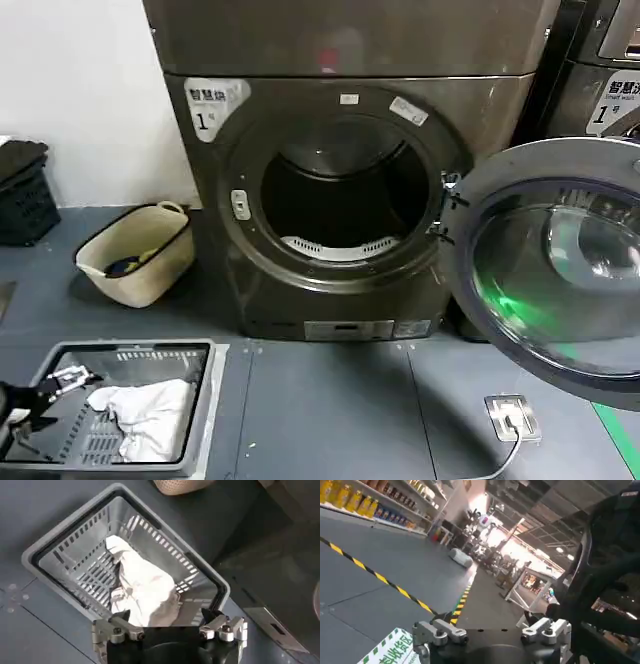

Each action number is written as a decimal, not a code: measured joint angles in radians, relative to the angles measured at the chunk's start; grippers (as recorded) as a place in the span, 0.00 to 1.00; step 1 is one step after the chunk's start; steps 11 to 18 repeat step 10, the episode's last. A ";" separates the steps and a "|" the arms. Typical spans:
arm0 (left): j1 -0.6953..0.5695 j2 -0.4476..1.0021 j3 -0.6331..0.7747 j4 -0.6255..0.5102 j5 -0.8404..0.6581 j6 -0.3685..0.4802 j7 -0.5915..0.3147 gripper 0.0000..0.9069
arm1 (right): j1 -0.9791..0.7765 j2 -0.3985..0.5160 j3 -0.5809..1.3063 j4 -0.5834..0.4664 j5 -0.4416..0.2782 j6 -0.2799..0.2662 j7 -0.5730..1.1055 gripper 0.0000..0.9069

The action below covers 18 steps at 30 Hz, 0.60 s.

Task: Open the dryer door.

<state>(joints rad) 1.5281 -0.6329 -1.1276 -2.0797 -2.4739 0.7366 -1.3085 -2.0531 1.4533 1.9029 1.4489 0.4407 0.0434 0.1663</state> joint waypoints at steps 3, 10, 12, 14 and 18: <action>-0.003 0.000 0.000 0.000 0.000 0.000 0.000 1.00 | 0.000 0.000 0.000 -0.001 0.000 0.000 0.000 1.00; -0.003 0.000 -0.002 0.006 0.002 0.000 0.001 1.00 | 0.000 0.000 -0.001 0.000 0.000 0.001 -0.001 1.00; -0.003 0.000 -0.002 0.006 0.002 0.000 0.001 1.00 | 0.000 0.000 -0.001 0.000 0.000 0.001 -0.001 1.00; -0.003 0.000 -0.002 0.006 0.002 0.000 0.001 1.00 | 0.000 0.000 -0.001 0.000 0.000 0.001 -0.001 1.00; -0.003 0.000 -0.002 0.006 0.002 0.000 0.001 1.00 | 0.000 0.000 -0.001 0.000 0.000 0.001 -0.001 1.00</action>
